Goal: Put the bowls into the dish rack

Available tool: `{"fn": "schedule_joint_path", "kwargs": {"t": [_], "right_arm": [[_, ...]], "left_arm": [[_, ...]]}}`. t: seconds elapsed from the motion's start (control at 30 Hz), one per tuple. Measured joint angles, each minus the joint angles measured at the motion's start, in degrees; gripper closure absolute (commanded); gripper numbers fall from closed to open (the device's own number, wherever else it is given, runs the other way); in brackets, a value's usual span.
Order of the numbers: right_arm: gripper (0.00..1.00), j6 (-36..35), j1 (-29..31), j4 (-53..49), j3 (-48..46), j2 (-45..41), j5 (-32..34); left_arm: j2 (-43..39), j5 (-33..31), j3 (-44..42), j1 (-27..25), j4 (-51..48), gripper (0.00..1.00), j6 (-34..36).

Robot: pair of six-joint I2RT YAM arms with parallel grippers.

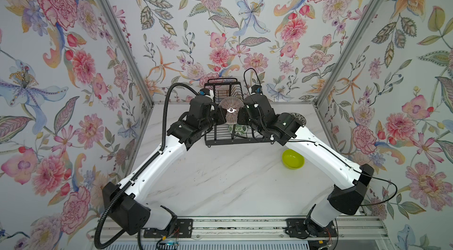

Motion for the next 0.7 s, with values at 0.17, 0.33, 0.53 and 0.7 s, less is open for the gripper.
{"fn": "schedule_joint_path", "kwargs": {"t": [0.17, 0.33, 0.53, 0.7], "right_arm": [[0.45, 4.4, -2.5, 1.5, 0.0, 0.0, -3.8], [0.11, 10.8, -7.4, 3.0, -0.1, -1.0, -9.0], [0.01, 26.8, -16.3, 7.2, -3.7, -8.0, -15.1], [0.01, 48.3, -21.9, 13.4, -11.5, -15.6, -16.3]], "left_arm": [[1.8, -3.3, 0.5, 0.0, 0.2, 1.0, 0.9], [4.5, -8.6, 5.0, 0.2, 0.6, 1.0, 4.0], [6.7, -13.2, 7.6, 0.2, 8.5, 1.0, 9.2], [8.2, -16.2, 6.5, -0.9, 19.8, 1.0, 16.2]]}}
